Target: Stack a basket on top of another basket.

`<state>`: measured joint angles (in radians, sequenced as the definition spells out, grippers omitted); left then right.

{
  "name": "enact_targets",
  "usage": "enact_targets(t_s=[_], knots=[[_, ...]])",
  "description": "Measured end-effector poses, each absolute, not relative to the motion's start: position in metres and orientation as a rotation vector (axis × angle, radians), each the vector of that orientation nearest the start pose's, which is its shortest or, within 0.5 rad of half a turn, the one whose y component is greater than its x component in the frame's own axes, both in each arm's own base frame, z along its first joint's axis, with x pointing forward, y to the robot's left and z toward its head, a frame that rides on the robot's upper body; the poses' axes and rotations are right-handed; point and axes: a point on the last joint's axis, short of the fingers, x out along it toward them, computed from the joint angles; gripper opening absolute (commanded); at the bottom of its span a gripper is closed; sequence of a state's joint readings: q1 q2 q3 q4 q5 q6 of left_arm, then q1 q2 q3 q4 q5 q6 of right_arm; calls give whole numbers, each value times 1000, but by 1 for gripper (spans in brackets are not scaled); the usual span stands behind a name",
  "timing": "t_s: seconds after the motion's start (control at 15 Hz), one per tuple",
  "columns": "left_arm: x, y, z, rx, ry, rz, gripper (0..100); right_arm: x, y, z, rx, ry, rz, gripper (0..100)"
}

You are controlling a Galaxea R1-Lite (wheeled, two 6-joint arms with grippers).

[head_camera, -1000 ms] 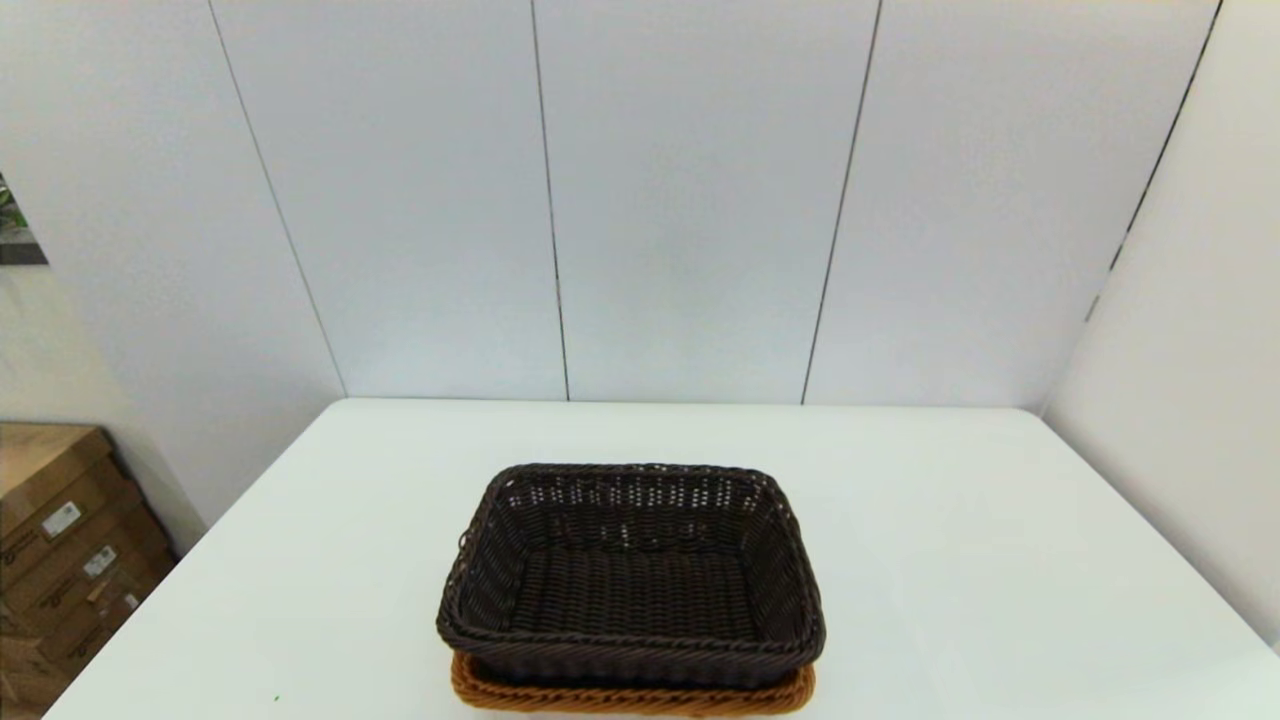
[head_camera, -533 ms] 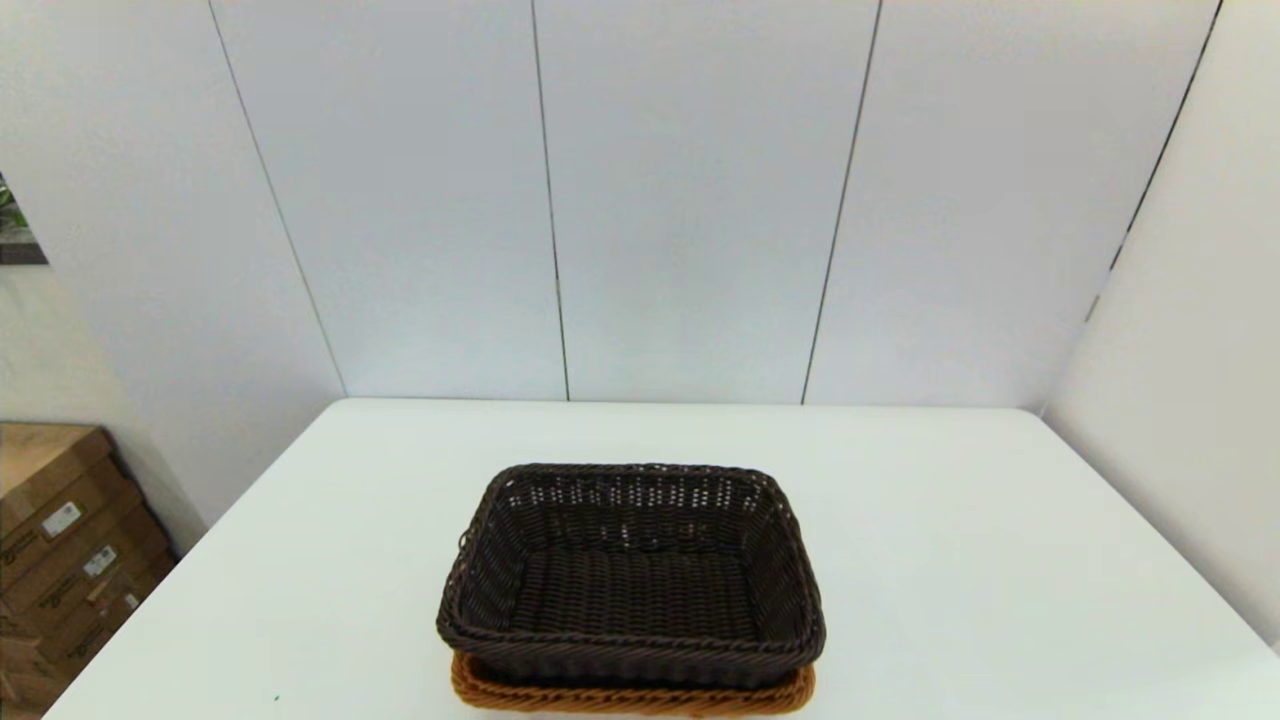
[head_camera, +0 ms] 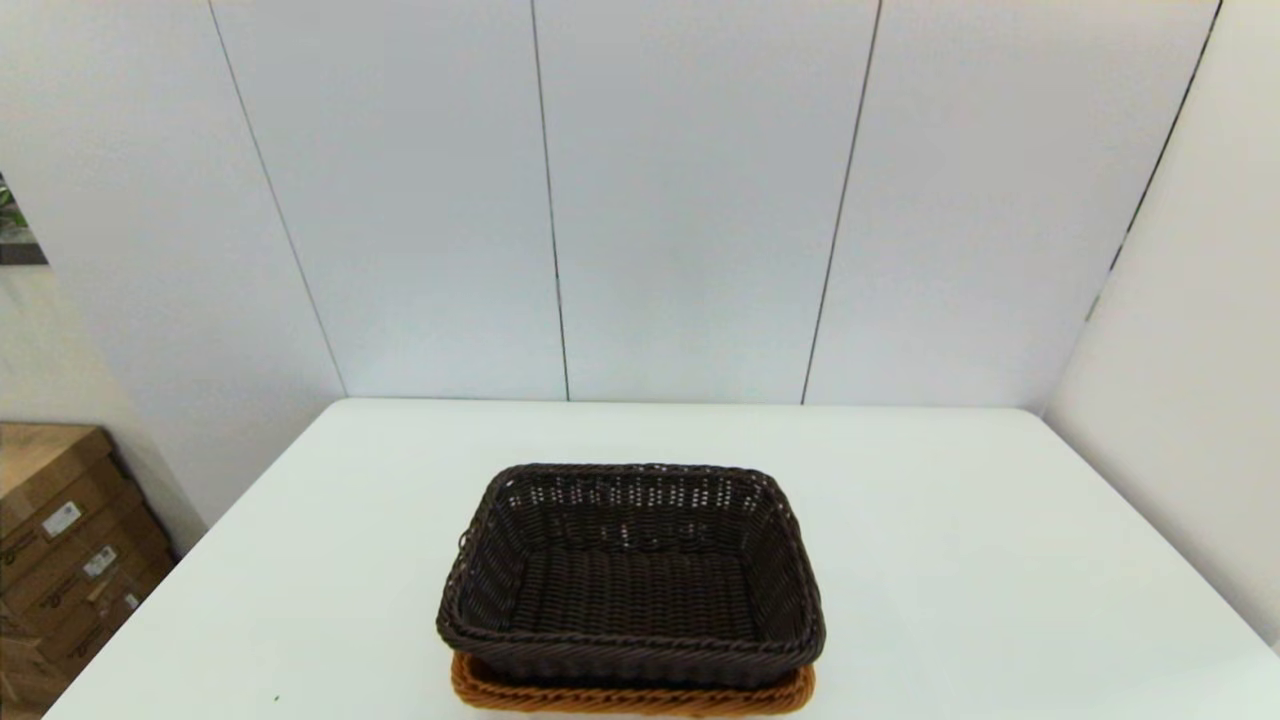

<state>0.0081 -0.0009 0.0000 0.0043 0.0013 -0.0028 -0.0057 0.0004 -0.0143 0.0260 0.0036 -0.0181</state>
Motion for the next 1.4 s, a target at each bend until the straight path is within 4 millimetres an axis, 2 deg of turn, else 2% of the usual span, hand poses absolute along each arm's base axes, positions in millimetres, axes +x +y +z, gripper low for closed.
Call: enact_targets(t_s=[1.4], knots=[[-23, 0, 75, -3, 4, 10, 100, -23, 0, 76, 9, -2, -9, 100]])
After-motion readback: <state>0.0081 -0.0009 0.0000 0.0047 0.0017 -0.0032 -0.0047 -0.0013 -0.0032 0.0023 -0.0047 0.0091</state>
